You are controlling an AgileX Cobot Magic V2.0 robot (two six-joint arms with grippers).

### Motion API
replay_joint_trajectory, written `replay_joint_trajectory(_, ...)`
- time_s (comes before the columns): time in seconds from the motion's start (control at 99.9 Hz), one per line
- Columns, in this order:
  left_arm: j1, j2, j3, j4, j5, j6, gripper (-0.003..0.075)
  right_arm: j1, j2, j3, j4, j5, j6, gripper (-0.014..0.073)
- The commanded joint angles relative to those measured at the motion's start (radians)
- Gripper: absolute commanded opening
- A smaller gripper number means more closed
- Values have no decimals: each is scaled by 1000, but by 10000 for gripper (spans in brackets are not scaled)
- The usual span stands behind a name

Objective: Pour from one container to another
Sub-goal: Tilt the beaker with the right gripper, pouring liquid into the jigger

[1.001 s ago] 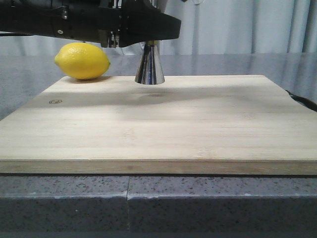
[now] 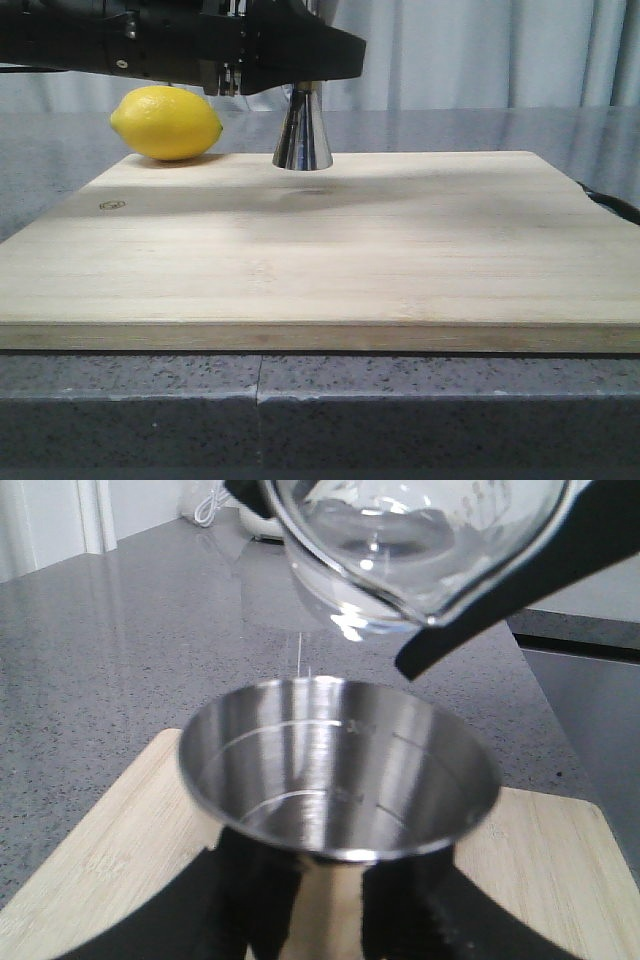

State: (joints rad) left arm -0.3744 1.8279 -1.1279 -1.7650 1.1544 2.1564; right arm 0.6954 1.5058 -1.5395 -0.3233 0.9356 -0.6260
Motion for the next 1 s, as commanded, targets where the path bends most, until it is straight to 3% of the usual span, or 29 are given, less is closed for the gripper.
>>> replay_joint_trajectory(0.0,-7,-59,-31,-85,102,-8,238,4,-32,-37,-62,-74,-7,270)
replay_joint_trajectory(0.35,-7,-59,-31,-85,102,-8,238,9,-9,-37,-130,-105,-38,270)
replay_joint_trajectory(0.991,-7,-59,-31,-85,102,-8,238,20,-5,-37,-140,-99,-116,269)
